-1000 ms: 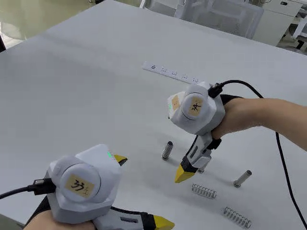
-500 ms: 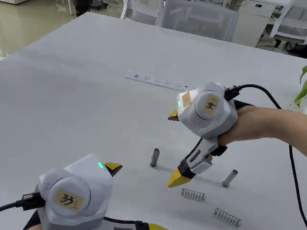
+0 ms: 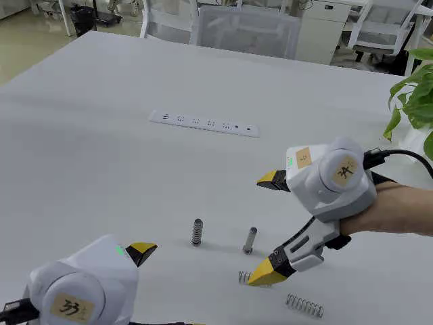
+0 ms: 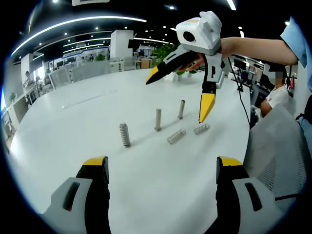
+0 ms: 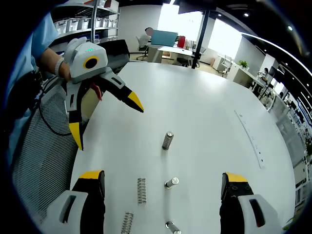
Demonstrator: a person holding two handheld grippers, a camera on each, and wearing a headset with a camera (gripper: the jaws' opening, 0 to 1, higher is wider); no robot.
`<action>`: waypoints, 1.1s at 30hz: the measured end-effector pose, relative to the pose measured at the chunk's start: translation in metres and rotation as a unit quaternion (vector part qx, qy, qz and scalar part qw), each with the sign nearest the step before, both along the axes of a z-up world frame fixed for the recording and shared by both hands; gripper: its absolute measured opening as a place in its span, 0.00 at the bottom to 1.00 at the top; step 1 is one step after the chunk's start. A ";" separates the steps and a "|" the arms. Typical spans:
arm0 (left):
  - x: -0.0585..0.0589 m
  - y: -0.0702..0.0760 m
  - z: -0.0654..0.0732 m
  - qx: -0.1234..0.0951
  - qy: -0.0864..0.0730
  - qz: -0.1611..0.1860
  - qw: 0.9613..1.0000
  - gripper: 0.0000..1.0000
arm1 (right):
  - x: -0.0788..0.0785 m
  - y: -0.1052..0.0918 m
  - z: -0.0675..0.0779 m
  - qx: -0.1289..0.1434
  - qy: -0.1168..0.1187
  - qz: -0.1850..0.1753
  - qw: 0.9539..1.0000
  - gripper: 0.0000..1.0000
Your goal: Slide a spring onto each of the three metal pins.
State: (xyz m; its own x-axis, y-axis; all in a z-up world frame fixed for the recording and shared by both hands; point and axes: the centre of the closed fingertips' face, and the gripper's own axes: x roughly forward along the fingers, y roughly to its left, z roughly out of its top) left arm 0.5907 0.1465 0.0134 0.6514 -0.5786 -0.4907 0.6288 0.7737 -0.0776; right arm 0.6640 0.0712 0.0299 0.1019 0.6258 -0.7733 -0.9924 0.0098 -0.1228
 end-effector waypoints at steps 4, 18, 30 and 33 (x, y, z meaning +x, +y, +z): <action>0.001 0.001 -0.001 0.002 0.002 -0.002 1.000 0.89 | -0.003 -0.017 0.000 0.018 0.009 -0.032 0.999 0.99; 0.009 -0.001 -0.007 0.012 0.007 -0.024 1.000 0.88 | -0.013 -0.060 -0.011 0.050 0.022 -0.112 0.992 0.99; 0.012 -0.003 -0.010 0.019 0.009 -0.042 0.999 0.87 | -0.029 -0.098 -0.019 0.060 0.029 -0.169 0.983 0.99; 0.012 -0.005 -0.012 0.020 0.010 -0.047 0.999 0.87 | -0.032 -0.106 -0.019 0.063 0.030 -0.183 0.981 0.99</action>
